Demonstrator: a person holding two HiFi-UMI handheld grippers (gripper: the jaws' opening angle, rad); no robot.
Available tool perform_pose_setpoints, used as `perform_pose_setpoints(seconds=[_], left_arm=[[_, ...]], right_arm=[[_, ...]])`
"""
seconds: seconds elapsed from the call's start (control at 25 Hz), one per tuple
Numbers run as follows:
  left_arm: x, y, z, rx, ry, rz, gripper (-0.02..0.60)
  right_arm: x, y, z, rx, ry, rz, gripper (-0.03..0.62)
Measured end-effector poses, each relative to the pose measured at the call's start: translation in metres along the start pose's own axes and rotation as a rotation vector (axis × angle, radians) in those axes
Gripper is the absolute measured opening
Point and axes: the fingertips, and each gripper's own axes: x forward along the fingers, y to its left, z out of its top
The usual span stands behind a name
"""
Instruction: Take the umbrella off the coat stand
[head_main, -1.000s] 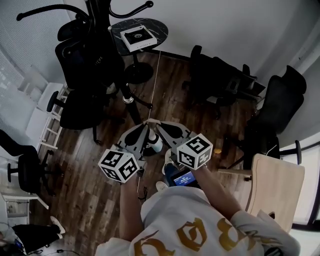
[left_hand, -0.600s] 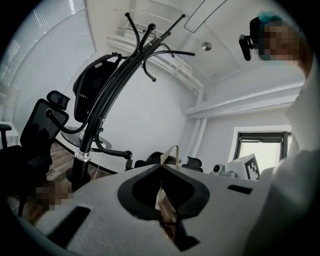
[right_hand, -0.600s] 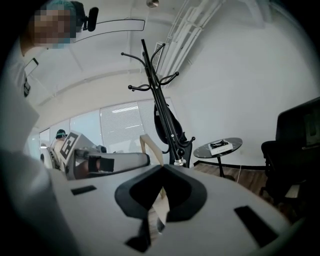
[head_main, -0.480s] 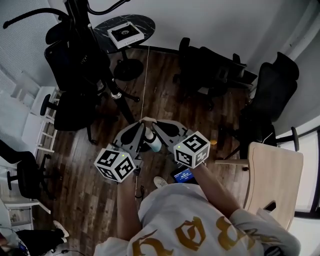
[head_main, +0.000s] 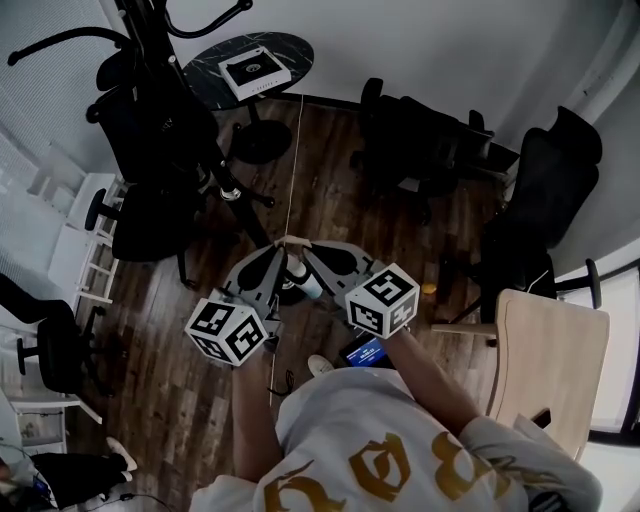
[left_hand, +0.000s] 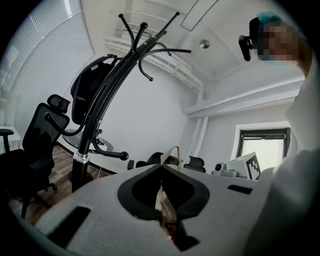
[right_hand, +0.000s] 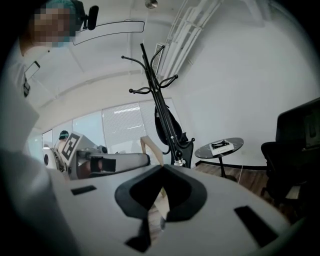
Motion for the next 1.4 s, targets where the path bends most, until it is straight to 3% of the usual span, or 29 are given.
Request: perform_pose_setpoints(seconds=[1.4], left_arm=[[-0.010,-0.008,-0.007,0.026,0.008,-0.016,0.022]], right_arm=[[-0.006,0.004,-0.005,-0.016,-0.007,-0.020,0.012]])
